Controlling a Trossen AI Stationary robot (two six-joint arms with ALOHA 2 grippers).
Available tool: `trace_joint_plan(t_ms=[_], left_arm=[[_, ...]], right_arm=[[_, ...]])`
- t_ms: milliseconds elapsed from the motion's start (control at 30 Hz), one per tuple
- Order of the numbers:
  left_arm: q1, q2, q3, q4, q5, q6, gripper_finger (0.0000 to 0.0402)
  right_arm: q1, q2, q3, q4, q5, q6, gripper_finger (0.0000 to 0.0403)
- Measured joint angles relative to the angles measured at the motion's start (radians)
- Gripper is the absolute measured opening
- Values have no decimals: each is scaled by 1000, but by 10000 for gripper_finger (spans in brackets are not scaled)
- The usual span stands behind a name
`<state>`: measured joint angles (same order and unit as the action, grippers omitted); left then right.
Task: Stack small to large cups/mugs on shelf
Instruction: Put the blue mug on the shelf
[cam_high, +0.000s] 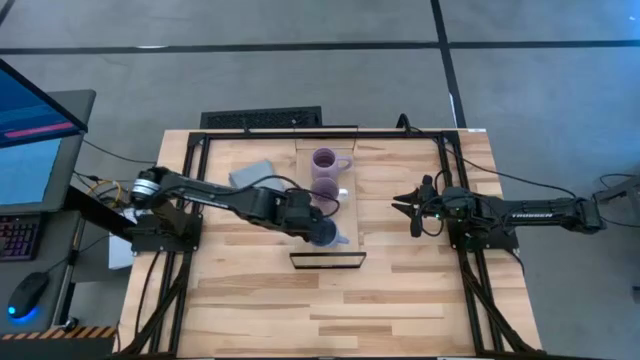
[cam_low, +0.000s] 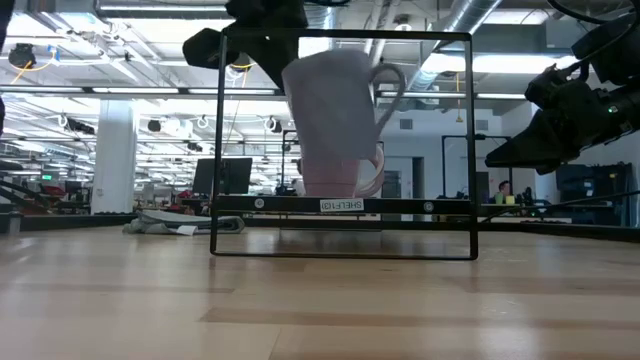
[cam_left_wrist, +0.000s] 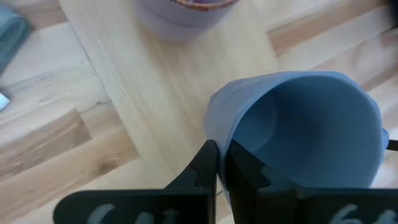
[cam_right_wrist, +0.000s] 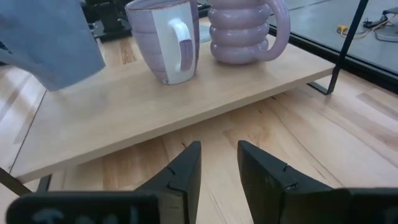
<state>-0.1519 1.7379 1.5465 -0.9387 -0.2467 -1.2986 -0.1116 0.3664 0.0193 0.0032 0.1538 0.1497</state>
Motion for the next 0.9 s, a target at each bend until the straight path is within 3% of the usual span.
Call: trace_joint_plan(t_ms=[233,600,900], left_arm=[[19,79,74,-53,35,-38,0],[30,82,69,-99,71,-181,0],[36,110,69,-87,63,-209,0]], right_arm=[[0,0,0,0,0,-3,127],[0,0,0,-1,0,-3,127],[0,0,0,-1,0,-3,127]])
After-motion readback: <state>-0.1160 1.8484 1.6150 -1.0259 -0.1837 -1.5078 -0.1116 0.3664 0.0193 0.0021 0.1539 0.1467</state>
